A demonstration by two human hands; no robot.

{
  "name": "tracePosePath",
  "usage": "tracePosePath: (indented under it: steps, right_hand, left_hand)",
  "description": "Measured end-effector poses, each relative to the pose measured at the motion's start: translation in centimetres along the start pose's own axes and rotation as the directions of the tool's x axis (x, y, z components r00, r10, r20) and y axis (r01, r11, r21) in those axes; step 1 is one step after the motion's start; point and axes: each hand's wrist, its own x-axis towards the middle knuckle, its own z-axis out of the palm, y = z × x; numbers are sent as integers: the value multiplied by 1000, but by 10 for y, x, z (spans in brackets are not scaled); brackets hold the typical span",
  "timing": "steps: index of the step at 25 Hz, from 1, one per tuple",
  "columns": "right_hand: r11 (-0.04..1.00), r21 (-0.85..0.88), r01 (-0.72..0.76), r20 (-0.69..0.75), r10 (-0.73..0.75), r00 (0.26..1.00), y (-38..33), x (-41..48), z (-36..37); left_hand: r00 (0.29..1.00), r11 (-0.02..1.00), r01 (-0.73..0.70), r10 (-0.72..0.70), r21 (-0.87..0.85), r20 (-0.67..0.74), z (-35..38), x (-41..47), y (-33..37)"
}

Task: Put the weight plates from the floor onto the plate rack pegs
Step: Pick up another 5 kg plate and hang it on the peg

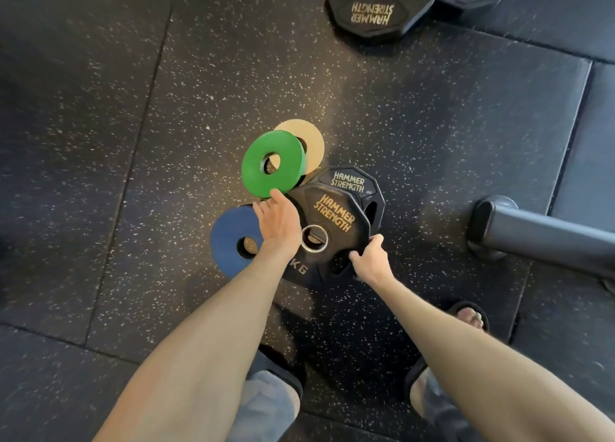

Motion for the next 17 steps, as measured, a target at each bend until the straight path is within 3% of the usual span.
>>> tracePosePath:
  steps: [5, 11, 17]
  right_hand:
    - [998, 43, 36, -17, -35, 999, 4, 1, 6]
    - [993, 65, 99, -59, -95, 994, 11, 0, 13]
    - [973, -58, 223, -120, -228, 966, -5, -24, -16]
  left_hand:
    - [972, 999, -27, 17, -39, -236, 12, 6, -17]
    - [997, 999, 5, -1, 46, -71, 1, 18, -9]
    - [997, 998, -55, 54, -12, -63, -12, 0, -18]
